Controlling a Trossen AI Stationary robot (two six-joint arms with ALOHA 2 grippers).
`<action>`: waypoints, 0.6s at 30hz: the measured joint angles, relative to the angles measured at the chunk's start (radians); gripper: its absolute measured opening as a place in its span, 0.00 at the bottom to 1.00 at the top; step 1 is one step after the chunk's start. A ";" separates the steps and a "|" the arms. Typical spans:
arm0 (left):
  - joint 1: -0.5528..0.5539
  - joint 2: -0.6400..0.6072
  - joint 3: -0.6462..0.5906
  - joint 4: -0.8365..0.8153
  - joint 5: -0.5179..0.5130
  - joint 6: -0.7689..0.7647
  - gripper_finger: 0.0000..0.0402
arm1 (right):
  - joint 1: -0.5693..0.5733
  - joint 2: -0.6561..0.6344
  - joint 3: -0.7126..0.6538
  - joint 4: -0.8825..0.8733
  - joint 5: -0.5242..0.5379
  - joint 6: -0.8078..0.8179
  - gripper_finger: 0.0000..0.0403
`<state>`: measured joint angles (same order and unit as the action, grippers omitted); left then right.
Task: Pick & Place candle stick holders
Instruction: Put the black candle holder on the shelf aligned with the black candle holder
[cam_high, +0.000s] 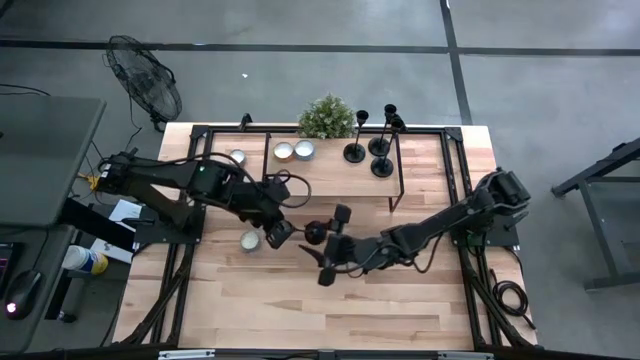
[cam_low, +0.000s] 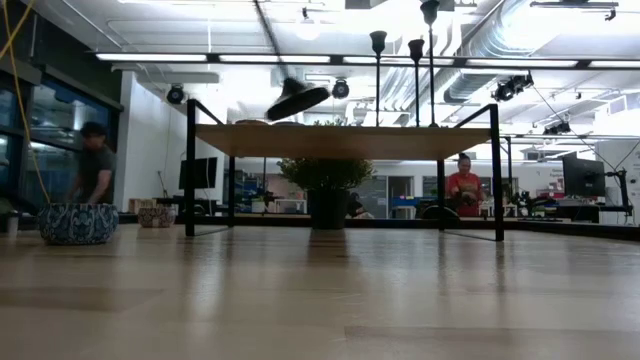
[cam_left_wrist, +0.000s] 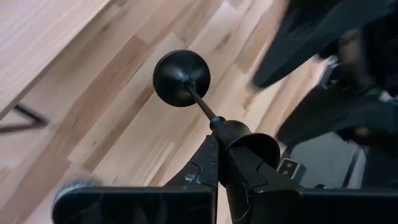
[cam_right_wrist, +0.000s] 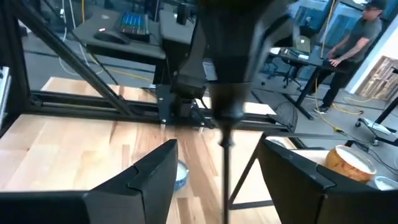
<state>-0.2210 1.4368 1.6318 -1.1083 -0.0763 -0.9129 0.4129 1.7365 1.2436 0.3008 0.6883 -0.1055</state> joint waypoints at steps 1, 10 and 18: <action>0.001 0.000 0.000 0.015 0.008 0.016 0.00 | 0.000 0.015 0.016 0.001 0.007 0.000 0.54; 0.001 -0.001 0.000 0.024 0.034 0.077 0.00 | -0.013 0.075 0.080 -0.028 0.110 0.045 0.54; 0.006 -0.001 0.000 0.071 0.044 0.127 0.00 | -0.029 0.075 0.080 -0.081 0.058 0.106 0.51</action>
<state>-0.2150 1.4361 1.6318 -1.0374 -0.0325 -0.7856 0.3840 1.8118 1.3231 0.2195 0.7465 0.0005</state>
